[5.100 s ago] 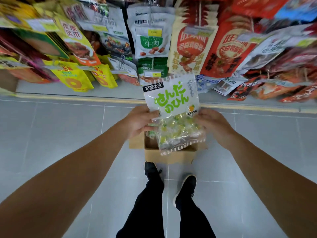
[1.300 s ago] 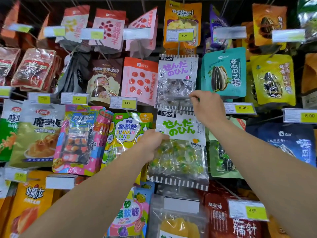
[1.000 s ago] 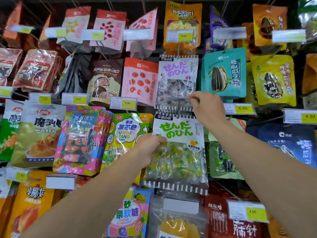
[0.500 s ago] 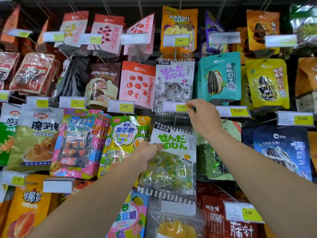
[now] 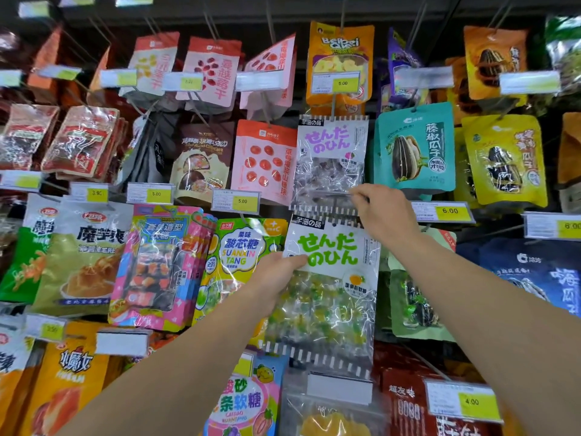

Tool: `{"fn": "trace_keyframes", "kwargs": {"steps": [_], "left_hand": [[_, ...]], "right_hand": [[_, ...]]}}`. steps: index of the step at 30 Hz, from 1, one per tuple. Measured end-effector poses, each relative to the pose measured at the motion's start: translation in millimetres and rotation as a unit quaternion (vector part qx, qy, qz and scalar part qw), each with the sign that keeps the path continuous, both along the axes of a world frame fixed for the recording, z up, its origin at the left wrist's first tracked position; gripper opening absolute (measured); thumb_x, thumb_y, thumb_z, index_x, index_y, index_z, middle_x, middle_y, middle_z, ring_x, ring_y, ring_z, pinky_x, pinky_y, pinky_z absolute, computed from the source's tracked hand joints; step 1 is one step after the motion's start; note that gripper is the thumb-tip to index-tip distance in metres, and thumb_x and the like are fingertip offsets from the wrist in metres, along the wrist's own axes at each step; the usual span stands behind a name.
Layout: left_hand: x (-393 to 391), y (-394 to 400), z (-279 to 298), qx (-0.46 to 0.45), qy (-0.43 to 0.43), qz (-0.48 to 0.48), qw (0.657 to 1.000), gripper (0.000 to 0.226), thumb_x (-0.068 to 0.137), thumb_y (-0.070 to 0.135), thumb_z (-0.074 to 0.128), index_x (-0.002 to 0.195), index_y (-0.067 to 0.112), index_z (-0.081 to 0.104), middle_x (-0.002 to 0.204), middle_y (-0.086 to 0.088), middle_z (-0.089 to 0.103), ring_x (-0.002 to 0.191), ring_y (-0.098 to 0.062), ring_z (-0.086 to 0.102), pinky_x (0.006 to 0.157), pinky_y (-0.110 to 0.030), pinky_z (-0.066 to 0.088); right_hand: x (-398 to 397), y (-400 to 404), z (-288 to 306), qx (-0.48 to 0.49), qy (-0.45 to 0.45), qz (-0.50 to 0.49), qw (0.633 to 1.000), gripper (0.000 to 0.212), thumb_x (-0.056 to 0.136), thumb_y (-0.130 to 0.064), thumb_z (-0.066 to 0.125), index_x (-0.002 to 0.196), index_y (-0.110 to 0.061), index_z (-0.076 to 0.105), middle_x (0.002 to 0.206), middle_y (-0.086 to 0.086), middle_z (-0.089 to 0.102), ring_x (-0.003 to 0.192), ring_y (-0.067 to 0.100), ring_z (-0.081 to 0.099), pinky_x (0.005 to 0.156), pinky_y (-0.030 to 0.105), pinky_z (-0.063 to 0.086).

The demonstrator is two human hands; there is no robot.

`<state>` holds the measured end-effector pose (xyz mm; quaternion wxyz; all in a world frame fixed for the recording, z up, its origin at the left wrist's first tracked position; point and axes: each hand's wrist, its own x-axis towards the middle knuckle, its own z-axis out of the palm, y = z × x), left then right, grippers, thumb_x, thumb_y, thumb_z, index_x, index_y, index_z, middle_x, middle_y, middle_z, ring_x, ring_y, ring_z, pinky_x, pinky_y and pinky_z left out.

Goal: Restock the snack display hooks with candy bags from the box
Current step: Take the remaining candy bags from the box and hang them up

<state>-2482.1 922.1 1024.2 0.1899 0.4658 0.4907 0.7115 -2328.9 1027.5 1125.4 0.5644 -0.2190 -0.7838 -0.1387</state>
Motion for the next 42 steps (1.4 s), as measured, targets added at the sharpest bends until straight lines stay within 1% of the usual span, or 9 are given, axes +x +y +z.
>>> {"fn": "trace_keyframes", "kwargs": {"steps": [4, 10, 13, 21, 24, 27, 32, 39, 42], "left_hand": [[6, 7, 14, -0.022, 0.000, 0.030, 0.999, 0.008, 0.091, 0.027, 0.065, 0.094, 0.019, 0.065, 0.097, -0.003, 0.069, 0.087, -0.021, 0.062, 0.080, -0.032, 0.051], [5, 21, 16, -0.044, -0.018, 0.046, 0.998, 0.021, 0.081, 0.029, 0.072, 0.094, 0.014, 0.066, 0.099, -0.011, 0.071, 0.092, -0.032, 0.066, 0.090, -0.046, 0.053], [1, 19, 11, -0.034, -0.027, 0.065, 0.997, 0.013, 0.089, 0.026, 0.067, 0.088, 0.014, 0.061, 0.082, -0.006, 0.061, 0.073, -0.024, 0.055, 0.073, -0.032, 0.047], [-6, 19, 9, -0.035, -0.024, 0.053, 0.998, 0.018, 0.090, 0.027, 0.067, 0.079, 0.020, 0.054, 0.083, -0.002, 0.054, 0.082, -0.023, 0.051, 0.078, -0.035, 0.043], [-7, 20, 11, -0.029, -0.022, 0.046, 0.998, 0.017, 0.090, 0.030, 0.066, 0.086, 0.020, 0.054, 0.088, -0.002, 0.053, 0.083, -0.021, 0.053, 0.084, -0.037, 0.048], [-6, 19, 15, -0.016, -0.029, 0.032, 0.999, 0.017, 0.093, 0.027, 0.064, 0.083, 0.020, 0.051, 0.081, 0.001, 0.050, 0.072, -0.014, 0.048, 0.067, -0.030, 0.045], [-9, 23, 16, -0.027, -0.037, 0.047, 0.998, 0.017, 0.092, 0.030, 0.064, 0.086, 0.016, 0.056, 0.079, -0.002, 0.055, 0.066, -0.017, 0.053, 0.057, -0.027, 0.043], [-15, 34, -2, -0.053, -0.040, 0.054, 0.996, 0.022, 0.091, 0.030, 0.065, 0.102, 0.012, 0.064, 0.079, -0.001, 0.058, 0.072, -0.019, 0.054, 0.064, -0.029, 0.042], [-16, 34, -4, -0.054, -0.027, 0.052, 0.997, 0.026, 0.088, 0.032, 0.068, 0.105, 0.013, 0.065, 0.093, -0.004, 0.067, 0.087, -0.024, 0.062, 0.080, -0.035, 0.051]], "right_hand": [[-2, 0, 6, -0.021, 0.003, -0.009, 1.000, 0.029, 0.103, -0.033, 0.044, 0.117, -0.021, 0.066, 0.106, 0.007, 0.070, 0.092, 0.029, 0.061, 0.070, 0.033, 0.044], [0, 0, 6, -0.026, 0.005, -0.009, 1.000, 0.028, 0.103, -0.034, 0.045, 0.117, -0.023, 0.066, 0.105, 0.007, 0.070, 0.094, 0.029, 0.061, 0.073, 0.035, 0.047], [0, -1, 3, -0.026, 0.008, -0.003, 1.000, 0.028, 0.103, -0.033, 0.045, 0.119, -0.023, 0.066, 0.105, 0.006, 0.070, 0.094, 0.029, 0.061, 0.073, 0.035, 0.047], [-10, 4, 2, -0.055, 0.056, 0.021, 0.997, 0.037, 0.098, -0.040, 0.050, 0.126, -0.019, 0.059, 0.118, 0.005, 0.066, 0.104, 0.028, 0.060, 0.085, 0.040, 0.051], [-13, 5, 2, -0.096, 0.082, 0.030, 0.991, 0.043, 0.094, -0.051, 0.047, 0.121, -0.020, 0.061, 0.110, 0.005, 0.064, 0.098, 0.026, 0.058, 0.077, 0.037, 0.047], [-15, 5, 3, -0.121, 0.085, 0.026, 0.989, 0.040, 0.096, -0.051, 0.043, 0.115, -0.021, 0.061, 0.097, 0.004, 0.063, 0.086, 0.026, 0.054, 0.065, 0.034, 0.037], [-14, -1, 5, -0.147, 0.069, 0.034, 0.986, 0.035, 0.101, -0.045, 0.038, 0.116, -0.020, 0.055, 0.100, 0.006, 0.057, 0.087, 0.026, 0.047, 0.064, 0.034, 0.031], [-12, -5, 1, -0.148, 0.064, 0.044, 0.986, 0.035, 0.103, -0.041, 0.035, 0.121, -0.020, 0.055, 0.103, 0.003, 0.053, 0.091, 0.022, 0.038, 0.072, 0.033, 0.029], [-12, -5, 0, -0.141, 0.066, 0.042, 0.987, 0.035, 0.103, -0.041, 0.035, 0.120, -0.020, 0.056, 0.102, 0.003, 0.055, 0.091, 0.022, 0.039, 0.072, 0.033, 0.029]]}}
